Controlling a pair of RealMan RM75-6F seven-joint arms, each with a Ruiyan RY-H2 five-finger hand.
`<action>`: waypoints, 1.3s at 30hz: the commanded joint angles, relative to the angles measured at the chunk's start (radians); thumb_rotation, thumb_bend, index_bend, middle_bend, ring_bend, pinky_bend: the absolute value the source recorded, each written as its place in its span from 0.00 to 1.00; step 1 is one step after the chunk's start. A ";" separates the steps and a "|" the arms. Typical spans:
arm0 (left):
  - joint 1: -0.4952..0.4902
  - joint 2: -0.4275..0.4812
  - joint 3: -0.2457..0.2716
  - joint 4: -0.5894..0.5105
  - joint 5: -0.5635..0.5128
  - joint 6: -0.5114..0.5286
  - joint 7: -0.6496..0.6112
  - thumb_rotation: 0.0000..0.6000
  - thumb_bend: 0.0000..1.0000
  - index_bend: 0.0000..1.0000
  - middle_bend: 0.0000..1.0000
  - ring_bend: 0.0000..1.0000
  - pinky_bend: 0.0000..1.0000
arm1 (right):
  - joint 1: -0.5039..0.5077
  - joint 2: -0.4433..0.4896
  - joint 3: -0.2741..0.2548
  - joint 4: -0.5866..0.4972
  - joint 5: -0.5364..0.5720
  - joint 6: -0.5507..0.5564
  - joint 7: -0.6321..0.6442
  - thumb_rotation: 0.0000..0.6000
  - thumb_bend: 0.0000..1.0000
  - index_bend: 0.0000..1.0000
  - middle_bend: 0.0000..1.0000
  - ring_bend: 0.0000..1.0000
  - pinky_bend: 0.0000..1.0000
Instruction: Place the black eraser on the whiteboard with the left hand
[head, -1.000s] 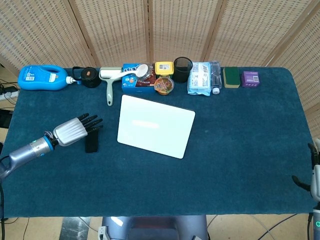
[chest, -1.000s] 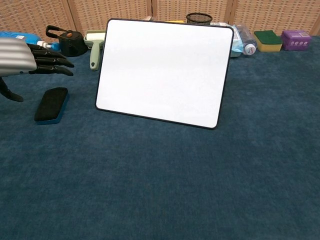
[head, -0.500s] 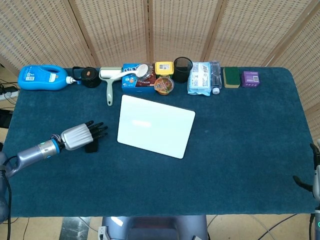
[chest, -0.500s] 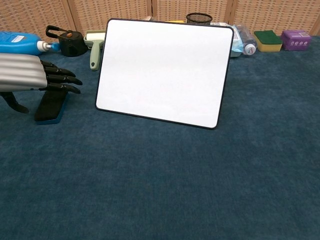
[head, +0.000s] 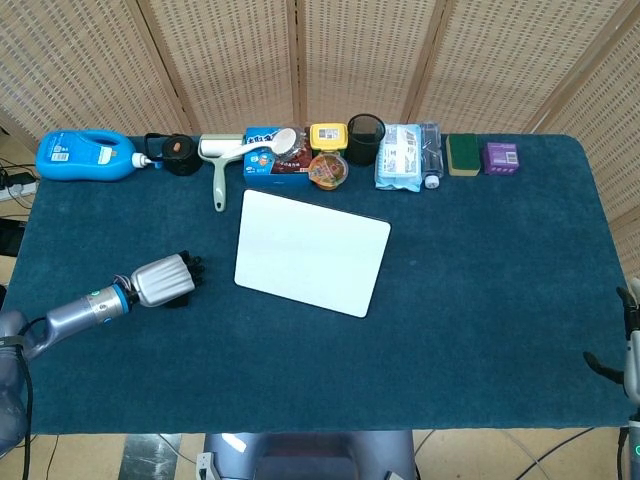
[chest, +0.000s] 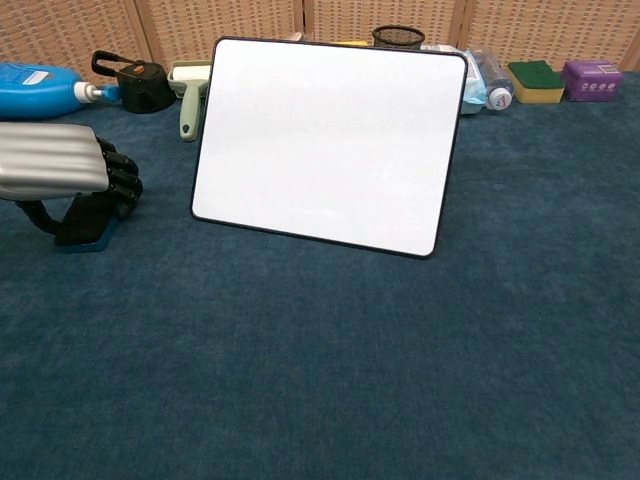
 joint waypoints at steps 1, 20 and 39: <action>0.005 -0.008 -0.005 0.003 -0.009 0.019 0.024 1.00 0.12 0.50 0.42 0.33 0.46 | -0.002 0.001 -0.001 -0.003 -0.004 0.004 0.003 1.00 0.02 0.08 0.07 0.10 0.10; 0.024 0.039 -0.041 -0.024 -0.066 0.247 0.051 1.00 0.12 0.55 0.46 0.36 0.49 | -0.002 0.009 -0.012 -0.017 -0.015 -0.006 0.014 1.00 0.02 0.08 0.08 0.10 0.10; -0.252 0.173 -0.173 -0.524 -0.075 0.199 0.469 1.00 0.12 0.55 0.46 0.37 0.49 | -0.001 0.029 -0.013 -0.024 -0.011 -0.028 0.070 1.00 0.02 0.08 0.08 0.11 0.10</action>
